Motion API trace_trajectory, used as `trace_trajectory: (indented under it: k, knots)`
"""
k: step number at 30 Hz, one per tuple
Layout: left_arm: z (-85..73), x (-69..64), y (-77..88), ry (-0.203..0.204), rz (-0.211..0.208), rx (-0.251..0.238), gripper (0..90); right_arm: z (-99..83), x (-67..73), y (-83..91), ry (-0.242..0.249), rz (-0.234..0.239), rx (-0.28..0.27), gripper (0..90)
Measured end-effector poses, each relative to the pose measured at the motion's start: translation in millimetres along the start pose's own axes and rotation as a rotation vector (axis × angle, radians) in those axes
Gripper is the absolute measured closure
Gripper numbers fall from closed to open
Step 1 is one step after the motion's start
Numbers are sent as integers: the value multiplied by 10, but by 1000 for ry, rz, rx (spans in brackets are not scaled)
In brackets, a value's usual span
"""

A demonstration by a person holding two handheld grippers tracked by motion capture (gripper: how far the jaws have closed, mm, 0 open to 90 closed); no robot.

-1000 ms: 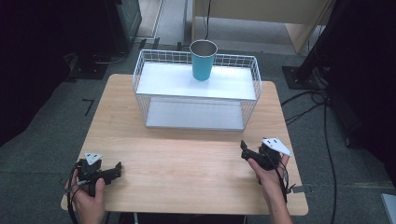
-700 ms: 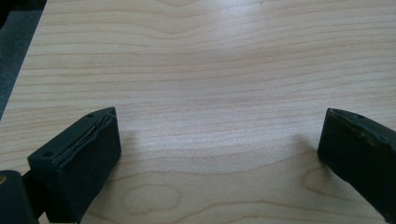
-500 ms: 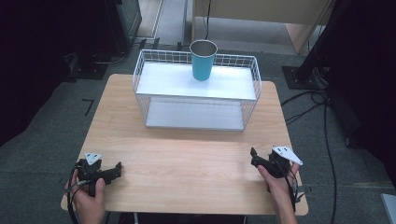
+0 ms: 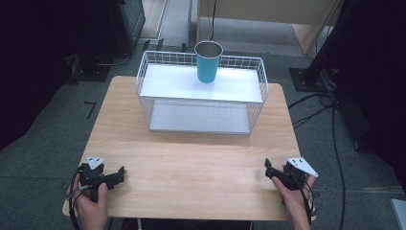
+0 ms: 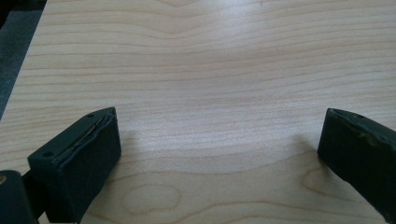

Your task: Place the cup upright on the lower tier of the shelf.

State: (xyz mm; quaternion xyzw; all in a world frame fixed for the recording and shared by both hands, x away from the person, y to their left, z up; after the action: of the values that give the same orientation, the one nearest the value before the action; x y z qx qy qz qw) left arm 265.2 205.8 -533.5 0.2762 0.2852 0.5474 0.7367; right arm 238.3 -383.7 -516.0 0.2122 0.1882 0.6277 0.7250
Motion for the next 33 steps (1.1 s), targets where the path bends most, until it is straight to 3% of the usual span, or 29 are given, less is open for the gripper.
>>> trace_trajectory:
  k: [23,33]
  knots:
    - [0,0,0,0,0,0,0,-253,-388,75,51,-59,103,67]
    - [0,0,0,0,0,0,0,-323,-473,101,56,-50,134,49]
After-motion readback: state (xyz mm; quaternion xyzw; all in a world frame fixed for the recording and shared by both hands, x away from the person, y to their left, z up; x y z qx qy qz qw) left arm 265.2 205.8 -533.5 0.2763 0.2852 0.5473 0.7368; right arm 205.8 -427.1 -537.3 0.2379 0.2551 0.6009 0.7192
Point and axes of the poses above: each handheld gripper's, and its own axes: y roughly backward along the jaws, z roughly out of its top, x roughly to its left, the point moved 2 cm from there along -y, roughly forward along the jaws, and after that the axes turned 10 degrees about -z, right-handed, at the moved point
